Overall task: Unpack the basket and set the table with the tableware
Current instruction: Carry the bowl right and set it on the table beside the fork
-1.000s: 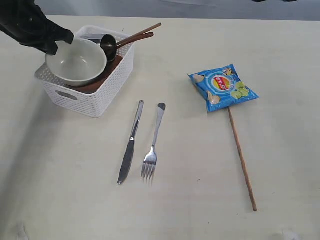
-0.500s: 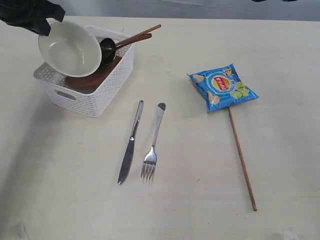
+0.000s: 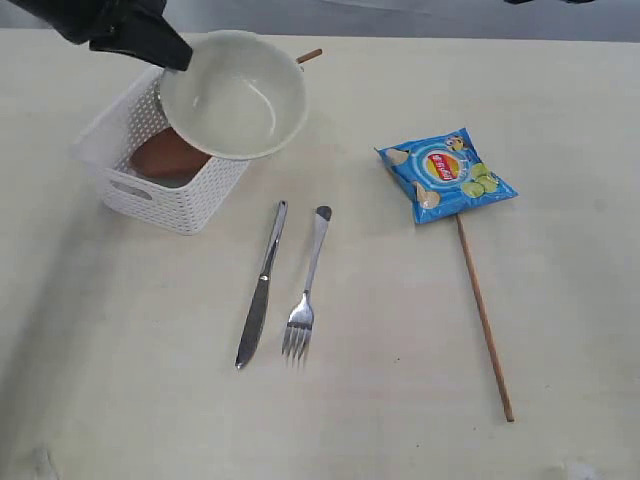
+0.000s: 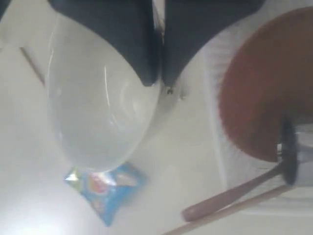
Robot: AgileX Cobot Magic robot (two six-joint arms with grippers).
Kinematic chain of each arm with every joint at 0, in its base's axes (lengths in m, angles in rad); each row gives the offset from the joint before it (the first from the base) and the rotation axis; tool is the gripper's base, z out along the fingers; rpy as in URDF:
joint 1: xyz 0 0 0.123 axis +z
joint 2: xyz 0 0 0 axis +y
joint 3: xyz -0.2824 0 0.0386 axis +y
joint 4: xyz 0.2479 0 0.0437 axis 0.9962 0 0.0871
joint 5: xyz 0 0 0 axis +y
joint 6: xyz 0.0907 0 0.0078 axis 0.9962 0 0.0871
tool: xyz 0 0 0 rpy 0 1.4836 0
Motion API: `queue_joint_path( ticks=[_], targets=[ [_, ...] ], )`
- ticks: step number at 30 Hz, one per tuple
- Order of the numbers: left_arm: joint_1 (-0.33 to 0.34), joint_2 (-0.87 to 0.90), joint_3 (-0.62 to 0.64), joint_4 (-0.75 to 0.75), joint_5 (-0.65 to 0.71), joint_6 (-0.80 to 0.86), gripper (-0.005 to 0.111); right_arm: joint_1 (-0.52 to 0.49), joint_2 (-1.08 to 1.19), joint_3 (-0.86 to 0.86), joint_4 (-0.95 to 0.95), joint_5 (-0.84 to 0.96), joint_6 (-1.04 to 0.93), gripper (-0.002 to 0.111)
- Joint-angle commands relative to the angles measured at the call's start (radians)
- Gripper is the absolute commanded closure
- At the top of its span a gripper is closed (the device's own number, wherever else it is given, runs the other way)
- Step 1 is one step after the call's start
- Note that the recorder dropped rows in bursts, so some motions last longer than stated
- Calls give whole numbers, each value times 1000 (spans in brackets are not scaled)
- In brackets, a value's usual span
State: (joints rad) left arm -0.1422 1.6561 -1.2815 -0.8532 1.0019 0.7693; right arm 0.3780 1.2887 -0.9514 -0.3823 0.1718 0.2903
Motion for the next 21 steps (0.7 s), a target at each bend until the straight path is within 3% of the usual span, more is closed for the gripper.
queue_joint_path(
  ticks=[1, 13, 18, 21],
  targets=[
    [-46, -11, 61, -142, 12, 99, 107, -7, 2, -4, -12, -3, -7, 59],
    [-346, 107, 117, -165, -239, 70, 107, -7, 2, -4, -12, 12, -3, 59],
    [-415, 200, 117, -208, -285, 68, 107, -7, 2, -4, -12, 12, -3, 59],
    [-422, 245, 117, -250, -295, 67, 107, -7, 2, -4, -12, 13, -3, 59]
  ],
)
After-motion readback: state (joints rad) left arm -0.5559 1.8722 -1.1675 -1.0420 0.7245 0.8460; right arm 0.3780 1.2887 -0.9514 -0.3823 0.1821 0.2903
